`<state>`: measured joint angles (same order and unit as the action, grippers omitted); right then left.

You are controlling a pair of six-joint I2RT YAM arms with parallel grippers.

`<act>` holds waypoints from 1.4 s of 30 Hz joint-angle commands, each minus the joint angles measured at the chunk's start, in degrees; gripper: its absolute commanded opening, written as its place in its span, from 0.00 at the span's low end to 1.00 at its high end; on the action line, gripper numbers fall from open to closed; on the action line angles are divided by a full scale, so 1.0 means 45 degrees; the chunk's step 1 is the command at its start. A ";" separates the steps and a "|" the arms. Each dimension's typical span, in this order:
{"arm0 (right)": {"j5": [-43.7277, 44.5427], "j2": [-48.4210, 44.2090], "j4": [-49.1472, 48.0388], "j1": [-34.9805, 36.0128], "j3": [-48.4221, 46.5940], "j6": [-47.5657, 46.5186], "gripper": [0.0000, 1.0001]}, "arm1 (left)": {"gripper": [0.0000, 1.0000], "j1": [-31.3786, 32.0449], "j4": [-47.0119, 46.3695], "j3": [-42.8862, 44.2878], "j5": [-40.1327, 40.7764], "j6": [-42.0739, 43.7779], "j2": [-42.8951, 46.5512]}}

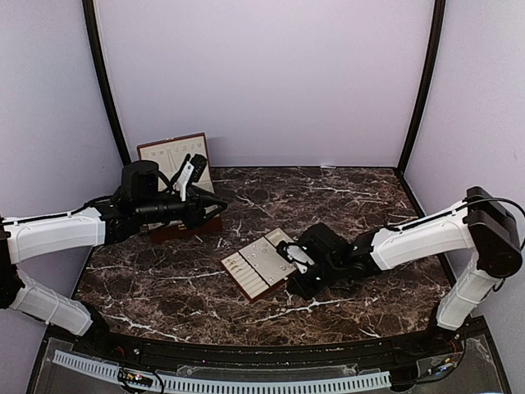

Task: Organize the mixed jewelry
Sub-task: Pick up the earring from the center of the board.

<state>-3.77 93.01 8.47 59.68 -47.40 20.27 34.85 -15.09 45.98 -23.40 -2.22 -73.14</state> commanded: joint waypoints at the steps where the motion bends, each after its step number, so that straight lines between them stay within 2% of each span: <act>1: 0.0954 0.0668 0.0396 0.0428 -0.0837 -0.1566 0.15 | 0.38 -0.0088 0.0241 0.0032 -0.0191 -0.0047 0.0157; 12: 0.1539 0.1770 0.0780 0.0741 -0.1592 -0.2723 0.18 | 0.38 -0.0088 0.0393 0.0134 -0.0206 0.0071 0.0125; 19: 0.1958 0.1860 0.0861 0.0865 -0.1633 -0.2825 0.07 | 0.38 -0.0093 0.0443 0.0154 -0.0205 0.0129 0.0142; 26: 0.2281 0.1546 0.0787 0.0893 -0.1434 -0.2466 0.00 | 0.38 -0.0088 0.0381 0.0144 -0.0221 -0.0009 0.0076; 37: 0.2052 0.0399 -0.0121 0.0895 -0.0699 -0.1301 0.00 | 0.38 0.0026 -0.0142 0.0168 -0.0837 -0.0872 -0.0109; 42: 0.1947 -0.0636 -0.0298 0.0895 -0.0270 -0.0585 0.00 | 0.38 0.0636 0.0273 0.0569 -0.0436 -0.1333 -0.0183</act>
<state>5.39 94.45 9.63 63.20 -50.02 14.04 35.59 -14.04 46.06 -25.58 -5.56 -73.80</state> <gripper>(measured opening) 0.006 0.376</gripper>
